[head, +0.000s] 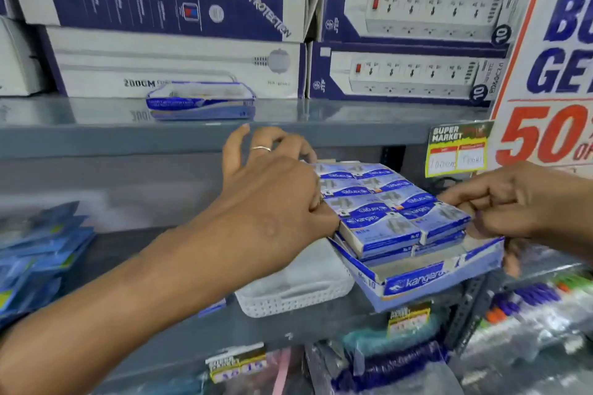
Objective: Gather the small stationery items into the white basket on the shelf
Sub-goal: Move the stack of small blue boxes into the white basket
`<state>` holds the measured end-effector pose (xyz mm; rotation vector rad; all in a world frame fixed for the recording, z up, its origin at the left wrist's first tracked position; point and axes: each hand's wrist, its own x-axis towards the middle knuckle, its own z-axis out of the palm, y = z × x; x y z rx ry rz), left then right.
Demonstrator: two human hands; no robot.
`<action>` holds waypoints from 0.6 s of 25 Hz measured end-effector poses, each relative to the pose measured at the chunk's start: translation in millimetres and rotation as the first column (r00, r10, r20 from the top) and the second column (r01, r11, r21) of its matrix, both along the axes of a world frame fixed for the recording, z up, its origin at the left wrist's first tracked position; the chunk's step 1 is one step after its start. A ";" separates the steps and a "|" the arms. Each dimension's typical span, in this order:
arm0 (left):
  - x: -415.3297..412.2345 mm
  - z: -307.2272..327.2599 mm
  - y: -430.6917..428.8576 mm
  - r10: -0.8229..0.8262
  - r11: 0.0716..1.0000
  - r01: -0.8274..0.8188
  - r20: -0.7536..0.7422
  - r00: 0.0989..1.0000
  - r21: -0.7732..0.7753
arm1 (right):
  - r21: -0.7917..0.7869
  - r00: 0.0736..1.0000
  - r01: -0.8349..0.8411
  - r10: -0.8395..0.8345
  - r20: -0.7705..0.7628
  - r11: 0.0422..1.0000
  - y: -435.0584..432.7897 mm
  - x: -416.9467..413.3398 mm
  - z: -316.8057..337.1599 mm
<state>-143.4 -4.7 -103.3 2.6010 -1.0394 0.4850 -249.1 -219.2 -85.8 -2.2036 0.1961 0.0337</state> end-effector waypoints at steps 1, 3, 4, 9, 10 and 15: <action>0.3 -10.0 0.1 0.011 1.000 -0.011 -0.007 1.000 0.004 | 0.019 1.000 -0.011 0.011 -0.010 1.000 0.8 1.9 -8.6; 6.1 -32.9 0.3 0.039 0.999 -0.039 -0.008 0.999 0.017 | 0.051 0.999 -0.038 0.040 -0.033 0.998 2.5 8.0 -27.6; 9.1 -45.1 0.1 0.061 0.998 -0.060 -0.012 0.998 0.031 | 0.064 0.997 -0.054 0.056 -0.043 0.997 3.8 12.3 -39.5; 52.1 -108.5 -11.8 0.167 0.984 -0.161 -0.082 0.983 0.072 | -0.011 0.997 -0.041 0.041 -0.061 0.999 -6.1 65.9 -113.6; 66.7 -120.7 -15.9 0.181 0.982 -0.175 -0.105 0.978 0.069 | -0.064 0.998 -0.031 0.027 -0.064 0.997 -10.4 83.6 -127.8; 138.3 -174.2 -43.4 0.295 0.949 -0.273 -0.140 0.945 0.157 | -0.403 0.997 -0.002 -0.028 -0.069 0.915 -16.8 172.4 -183.1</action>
